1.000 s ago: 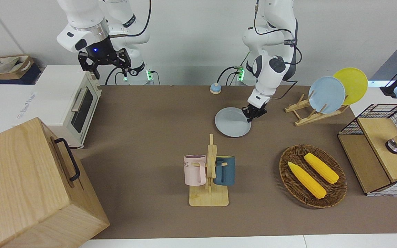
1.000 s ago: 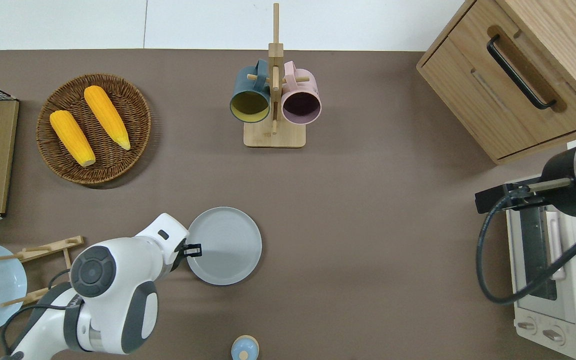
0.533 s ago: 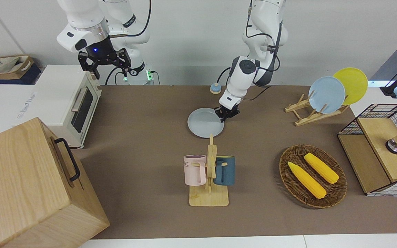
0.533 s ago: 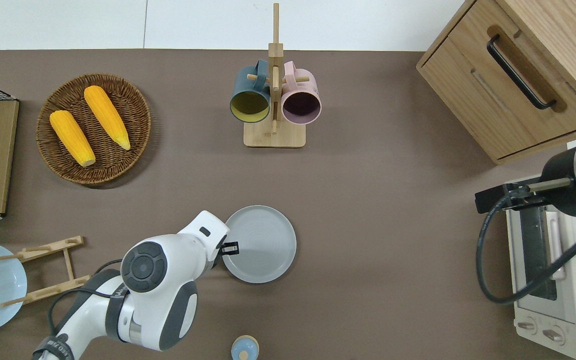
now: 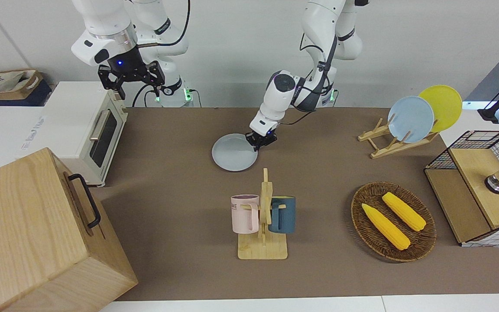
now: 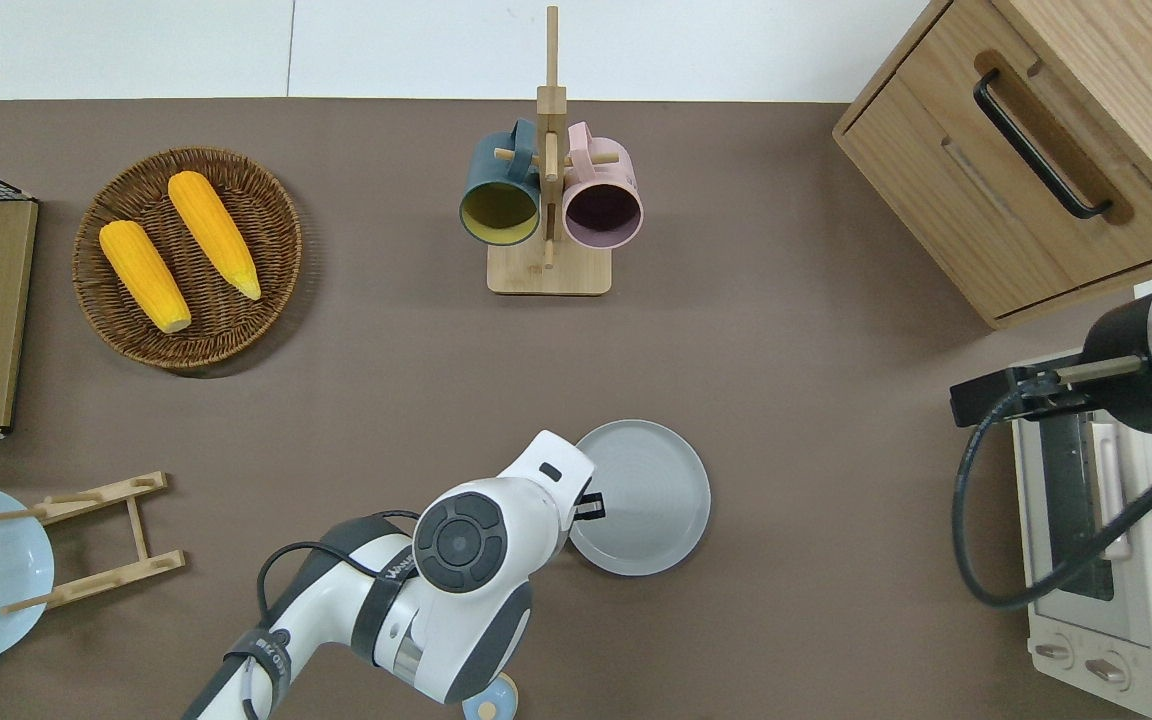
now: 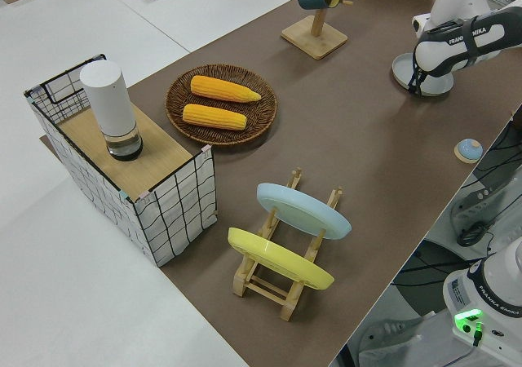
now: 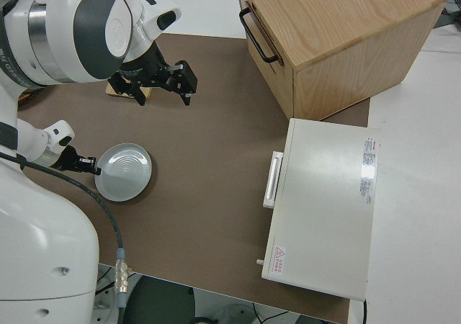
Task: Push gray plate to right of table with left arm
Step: 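Keep pushing the gray plate with the left gripper toward the toaster oven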
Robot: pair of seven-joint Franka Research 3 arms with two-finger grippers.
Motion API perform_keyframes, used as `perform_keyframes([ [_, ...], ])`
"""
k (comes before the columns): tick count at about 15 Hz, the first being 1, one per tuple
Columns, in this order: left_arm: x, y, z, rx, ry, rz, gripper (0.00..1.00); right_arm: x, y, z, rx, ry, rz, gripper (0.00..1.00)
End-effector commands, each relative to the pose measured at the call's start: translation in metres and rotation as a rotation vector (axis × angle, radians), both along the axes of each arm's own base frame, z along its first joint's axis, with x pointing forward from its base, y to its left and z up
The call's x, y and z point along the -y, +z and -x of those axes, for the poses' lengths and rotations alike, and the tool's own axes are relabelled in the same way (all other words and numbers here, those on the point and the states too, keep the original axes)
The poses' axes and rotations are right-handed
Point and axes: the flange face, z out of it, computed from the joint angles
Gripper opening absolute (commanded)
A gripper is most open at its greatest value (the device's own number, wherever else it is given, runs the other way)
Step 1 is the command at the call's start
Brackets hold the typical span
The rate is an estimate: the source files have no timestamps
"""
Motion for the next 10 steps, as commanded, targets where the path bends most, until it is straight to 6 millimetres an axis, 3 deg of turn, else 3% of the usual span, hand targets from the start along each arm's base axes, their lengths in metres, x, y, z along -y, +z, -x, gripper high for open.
perform_keyframes([
  [1,0.037,-0.011,-0.001,0.002,0.031,-0.022,0.00,0.002,0.003,0.004,-0.006,-0.002,-0.007,0.983],
  [10,0.109,-0.011,0.004,-0.015,0.067,0.018,0.00,0.002,0.003,0.004,-0.004,-0.004,-0.007,0.983],
])
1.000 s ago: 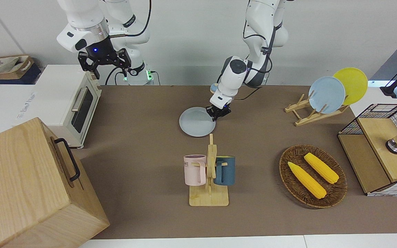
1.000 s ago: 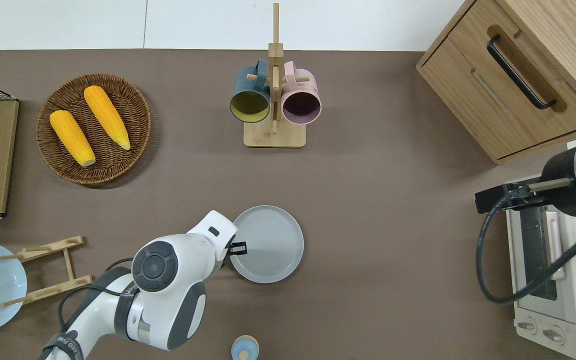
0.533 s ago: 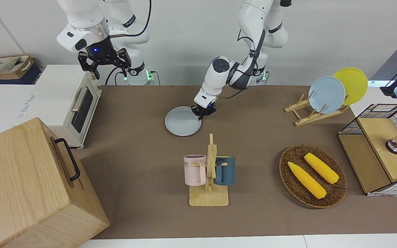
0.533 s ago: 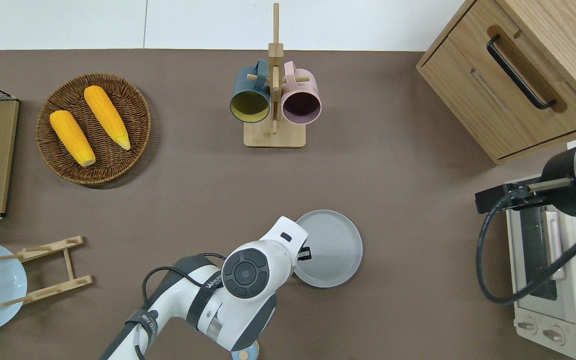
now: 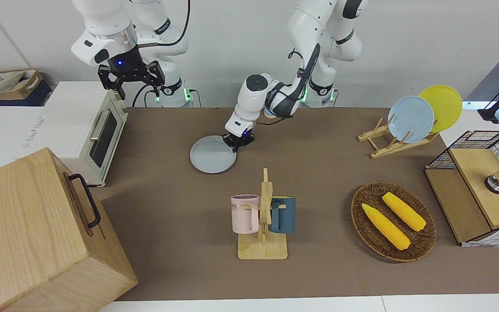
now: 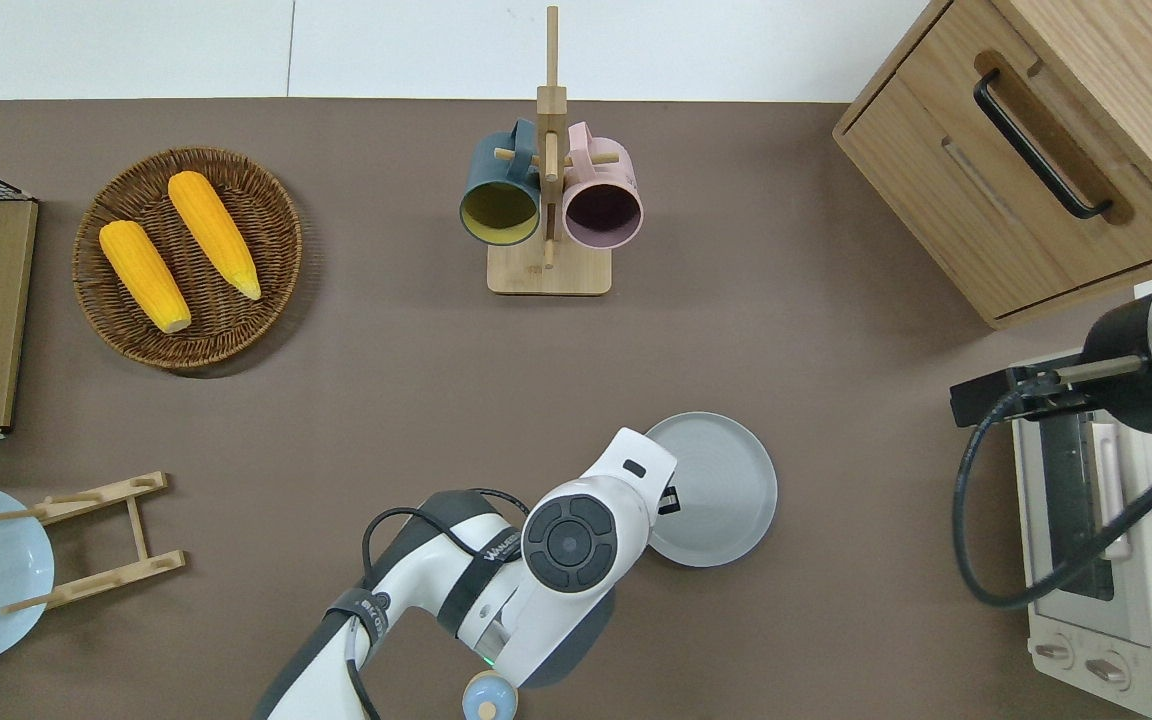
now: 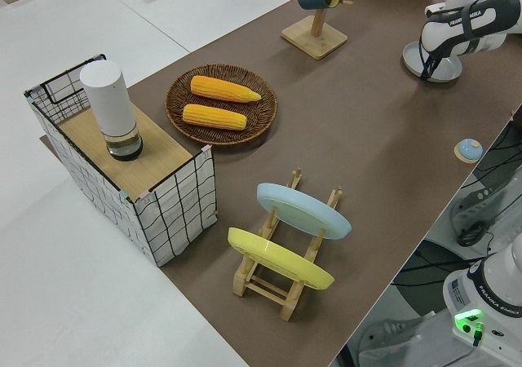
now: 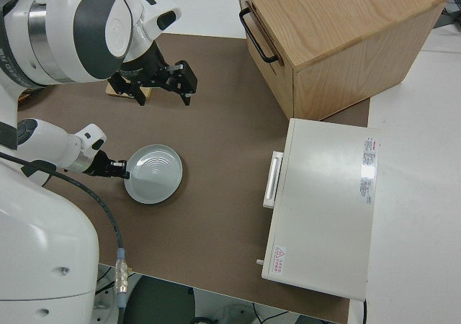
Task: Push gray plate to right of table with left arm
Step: 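Keep pushing the gray plate with the left gripper toward the toaster oven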
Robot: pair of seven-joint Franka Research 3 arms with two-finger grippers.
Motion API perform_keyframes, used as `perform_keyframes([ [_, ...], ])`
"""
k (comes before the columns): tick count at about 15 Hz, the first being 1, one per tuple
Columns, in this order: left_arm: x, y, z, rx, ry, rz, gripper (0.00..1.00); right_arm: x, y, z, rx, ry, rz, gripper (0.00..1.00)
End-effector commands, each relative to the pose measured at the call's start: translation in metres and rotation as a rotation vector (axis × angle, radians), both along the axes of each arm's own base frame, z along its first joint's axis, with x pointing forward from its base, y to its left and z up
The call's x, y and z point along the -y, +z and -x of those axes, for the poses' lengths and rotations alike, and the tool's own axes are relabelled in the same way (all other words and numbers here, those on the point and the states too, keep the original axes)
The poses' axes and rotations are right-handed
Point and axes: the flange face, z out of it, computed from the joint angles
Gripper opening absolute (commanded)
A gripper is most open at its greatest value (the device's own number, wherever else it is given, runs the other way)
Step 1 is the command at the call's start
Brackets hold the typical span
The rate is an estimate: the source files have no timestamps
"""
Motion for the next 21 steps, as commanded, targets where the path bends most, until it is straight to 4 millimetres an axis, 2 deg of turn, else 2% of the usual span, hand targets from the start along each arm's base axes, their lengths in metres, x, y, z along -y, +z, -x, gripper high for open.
perform_keyframes([
  [1,0.032,-0.008,0.001,-0.013,0.015,0.008,0.00,0.002,0.003,0.004,-0.004,-0.002,-0.007,0.983],
  [6,0.050,-0.012,0.008,-0.023,0.008,0.015,0.00,0.003,0.003,0.003,-0.006,-0.004,-0.007,0.983],
  [8,0.052,-0.006,0.004,-0.015,0.024,0.026,0.01,0.002,0.003,0.004,-0.006,-0.002,-0.007,0.983],
  [9,0.052,-0.002,0.001,-0.011,0.027,0.030,0.18,0.003,0.003,0.003,-0.006,-0.005,-0.007,0.983],
  [10,0.049,0.000,-0.003,-0.012,0.032,0.027,0.31,0.002,0.003,0.004,-0.006,-0.002,-0.007,0.983],
  [11,0.046,0.003,-0.004,-0.018,0.026,0.016,0.57,0.002,0.003,0.004,-0.006,-0.002,-0.007,0.983],
  [12,0.042,0.006,-0.006,-0.024,0.027,0.005,0.69,0.002,0.003,0.004,-0.006,-0.004,-0.007,0.983],
  [15,0.020,0.029,-0.024,-0.013,0.015,-0.008,0.77,0.003,0.003,0.003,-0.006,-0.004,-0.007,0.983],
  [18,-0.007,0.054,-0.035,-0.024,-0.031,-0.043,0.99,0.003,0.003,0.003,-0.006,-0.004,-0.007,0.983],
  [21,-0.043,0.069,-0.052,-0.046,-0.074,-0.087,0.99,0.002,0.003,0.004,-0.004,-0.002,-0.007,0.983],
])
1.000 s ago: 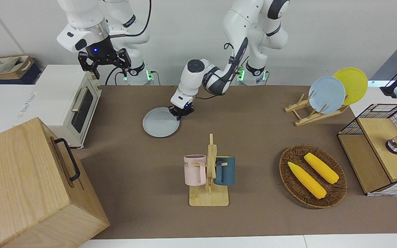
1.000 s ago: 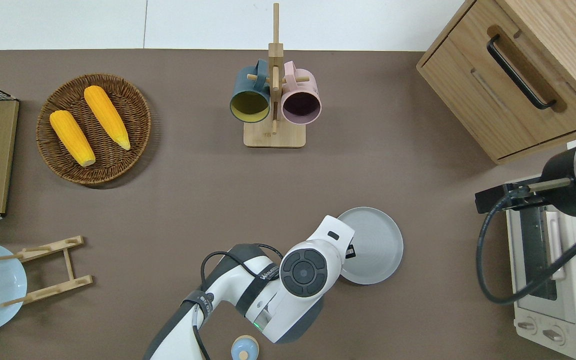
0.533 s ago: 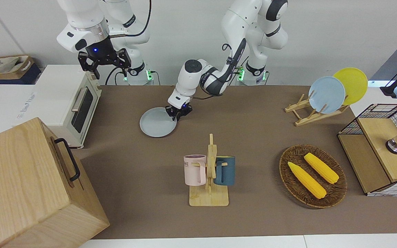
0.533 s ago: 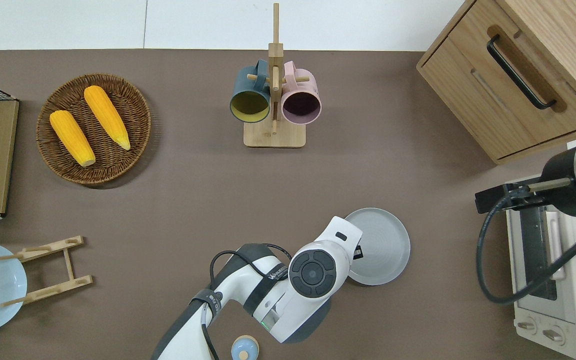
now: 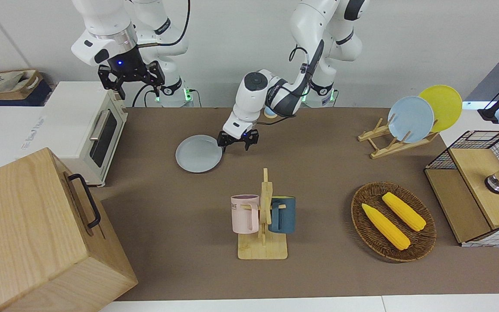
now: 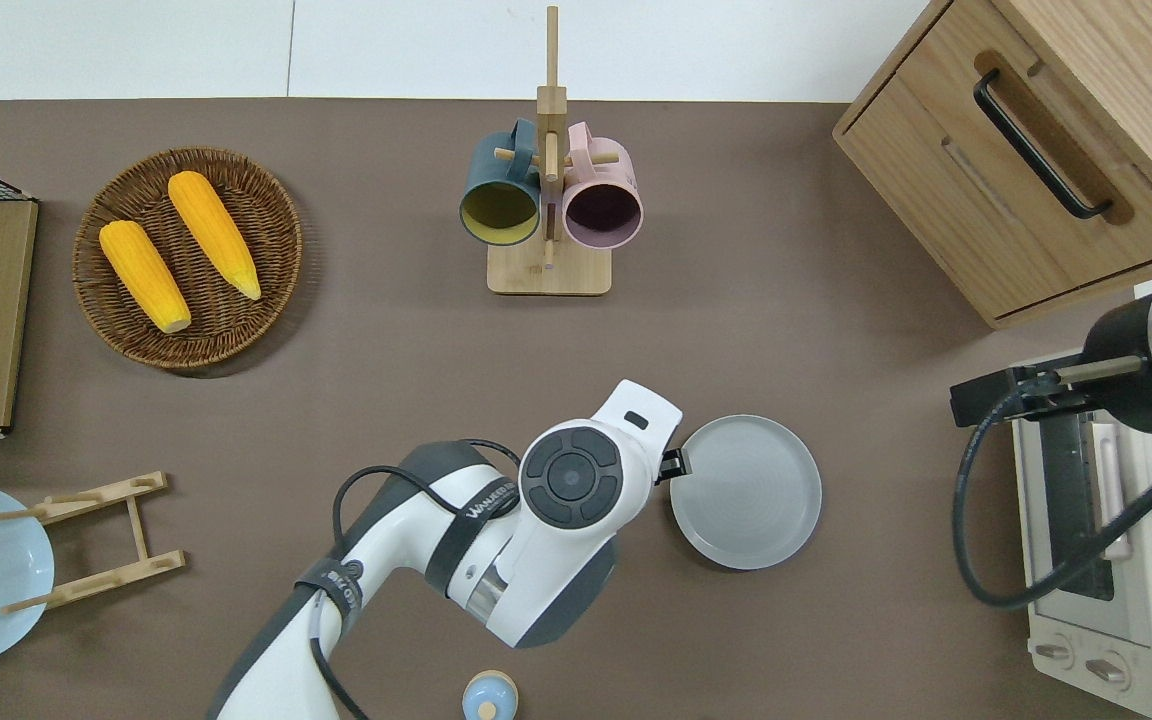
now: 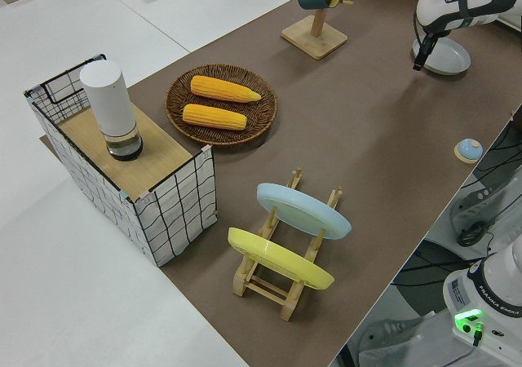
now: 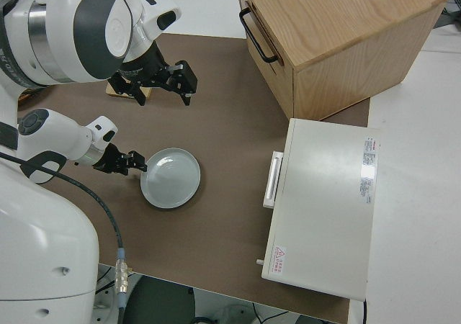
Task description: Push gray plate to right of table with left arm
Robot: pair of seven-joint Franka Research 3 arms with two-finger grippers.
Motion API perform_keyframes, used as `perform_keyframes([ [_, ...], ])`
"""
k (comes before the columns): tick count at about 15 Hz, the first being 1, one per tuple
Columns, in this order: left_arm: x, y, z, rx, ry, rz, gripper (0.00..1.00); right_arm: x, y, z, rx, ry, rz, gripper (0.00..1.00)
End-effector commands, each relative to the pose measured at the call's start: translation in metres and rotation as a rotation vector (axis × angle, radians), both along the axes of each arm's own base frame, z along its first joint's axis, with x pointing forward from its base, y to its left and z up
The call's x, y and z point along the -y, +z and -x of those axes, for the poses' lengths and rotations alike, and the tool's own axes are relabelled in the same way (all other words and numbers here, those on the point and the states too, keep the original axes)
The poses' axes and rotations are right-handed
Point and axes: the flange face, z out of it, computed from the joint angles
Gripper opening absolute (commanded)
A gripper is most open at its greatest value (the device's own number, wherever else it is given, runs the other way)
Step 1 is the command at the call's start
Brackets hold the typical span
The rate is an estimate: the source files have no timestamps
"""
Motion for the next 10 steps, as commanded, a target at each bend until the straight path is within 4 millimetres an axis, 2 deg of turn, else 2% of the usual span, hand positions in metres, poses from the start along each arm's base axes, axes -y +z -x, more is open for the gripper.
perform_keyframes([
  [1,-0.046,0.026,-0.016,-0.014,-0.073,-0.057,0.99,0.002,0.003,0.004,-0.006,-0.002,-0.007,0.983],
  [4,-0.096,0.044,-0.035,-0.045,-0.115,-0.094,0.99,0.002,0.003,0.004,-0.004,-0.002,-0.007,0.983],
  [6,-0.150,0.066,-0.052,-0.061,-0.127,-0.124,0.99,0.003,0.003,0.003,-0.006,-0.005,-0.007,0.983],
  [10,-0.211,0.101,-0.067,-0.033,-0.125,-0.135,0.99,0.002,0.003,0.004,-0.004,-0.002,-0.007,0.983],
])
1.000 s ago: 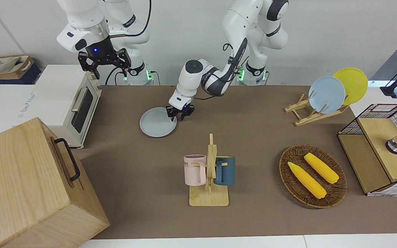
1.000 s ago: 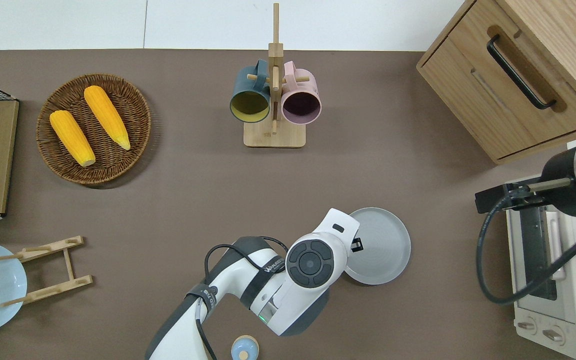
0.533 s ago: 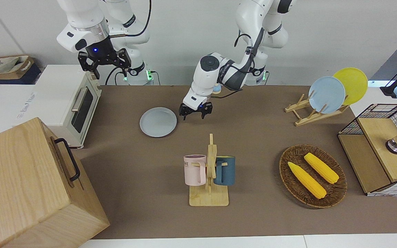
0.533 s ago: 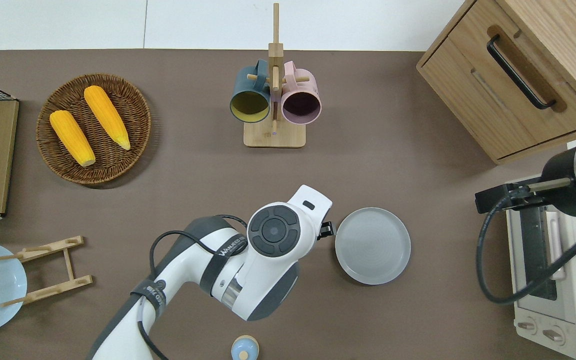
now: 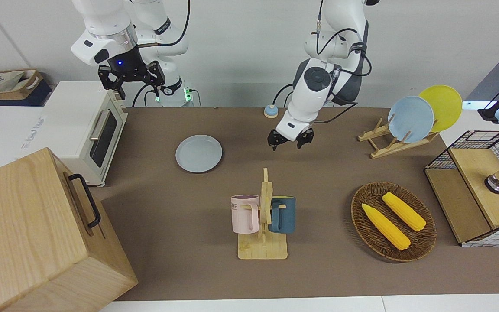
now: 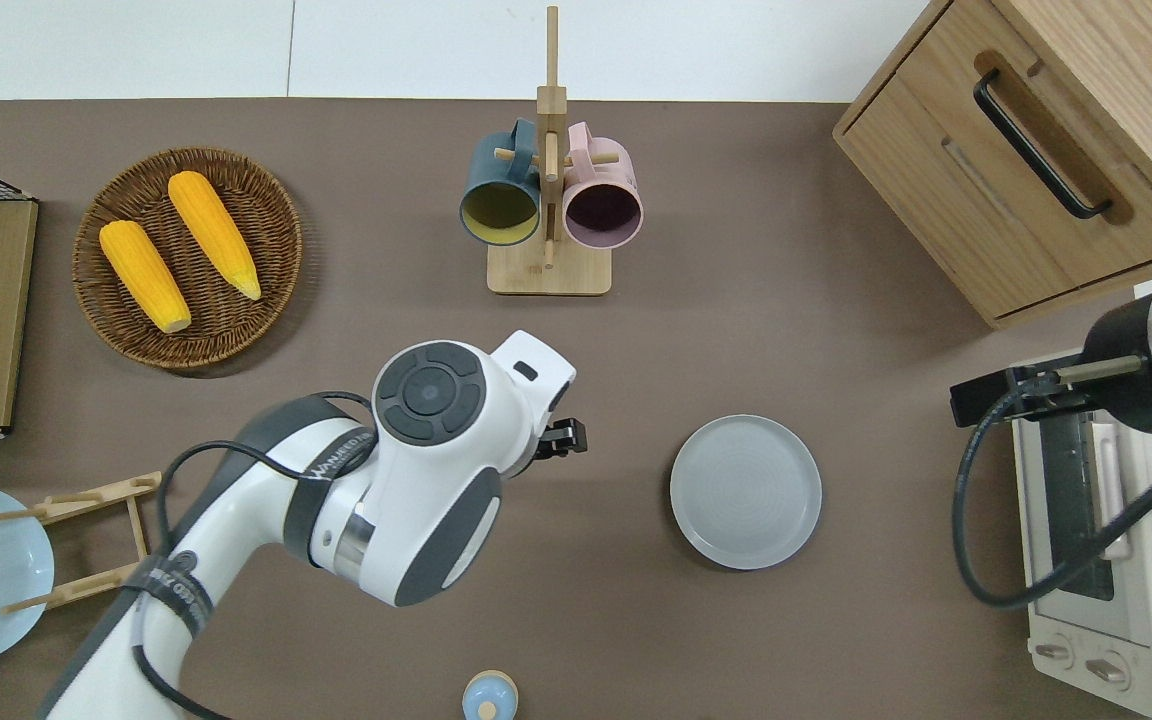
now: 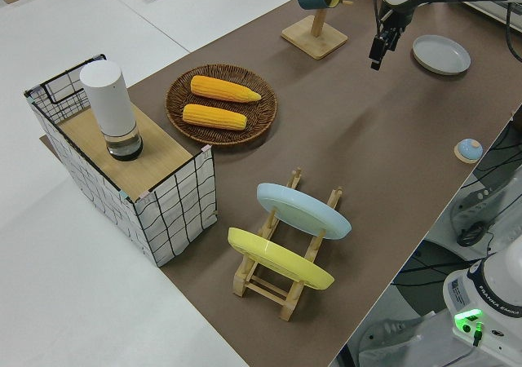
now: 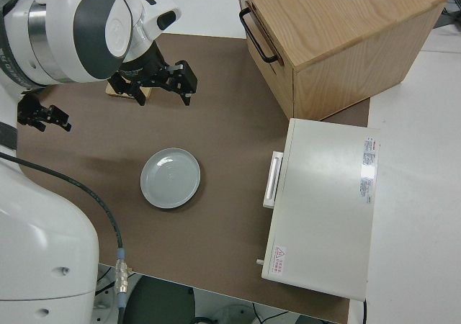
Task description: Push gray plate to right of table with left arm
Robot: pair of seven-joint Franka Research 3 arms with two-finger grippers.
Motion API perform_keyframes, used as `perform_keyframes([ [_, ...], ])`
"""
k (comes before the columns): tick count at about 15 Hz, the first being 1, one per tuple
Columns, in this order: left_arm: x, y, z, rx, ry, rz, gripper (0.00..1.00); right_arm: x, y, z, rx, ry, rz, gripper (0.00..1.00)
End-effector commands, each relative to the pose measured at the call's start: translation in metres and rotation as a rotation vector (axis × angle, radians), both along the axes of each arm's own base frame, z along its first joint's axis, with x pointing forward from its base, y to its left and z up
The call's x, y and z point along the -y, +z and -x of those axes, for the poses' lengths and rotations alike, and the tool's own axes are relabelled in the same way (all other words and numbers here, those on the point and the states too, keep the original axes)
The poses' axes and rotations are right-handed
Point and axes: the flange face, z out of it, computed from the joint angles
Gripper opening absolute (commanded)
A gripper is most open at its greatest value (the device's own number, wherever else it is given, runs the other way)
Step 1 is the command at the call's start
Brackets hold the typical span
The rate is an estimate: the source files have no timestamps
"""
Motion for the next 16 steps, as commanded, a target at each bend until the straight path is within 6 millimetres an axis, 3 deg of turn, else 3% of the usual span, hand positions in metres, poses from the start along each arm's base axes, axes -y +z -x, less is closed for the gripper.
perform_keyframes([
  [1,-0.046,0.035,0.000,0.030,-0.014,-0.046,0.99,0.002,0.003,0.004,-0.006,-0.002,-0.007,0.983],
  [4,-0.076,0.050,-0.006,0.046,-0.040,-0.158,0.99,0.002,0.003,0.004,-0.004,-0.002,-0.007,0.983],
  [10,-0.131,0.077,-0.019,0.048,-0.063,-0.149,0.99,0.003,0.003,0.003,-0.006,-0.004,-0.007,0.983],
  [13,-0.158,0.097,-0.020,0.076,-0.101,-0.140,0.99,0.002,0.003,0.004,-0.006,-0.002,-0.007,0.983],
  [16,-0.184,0.135,-0.024,0.075,-0.064,-0.054,0.99,0.002,0.003,0.004,-0.004,-0.002,-0.007,0.983],
])
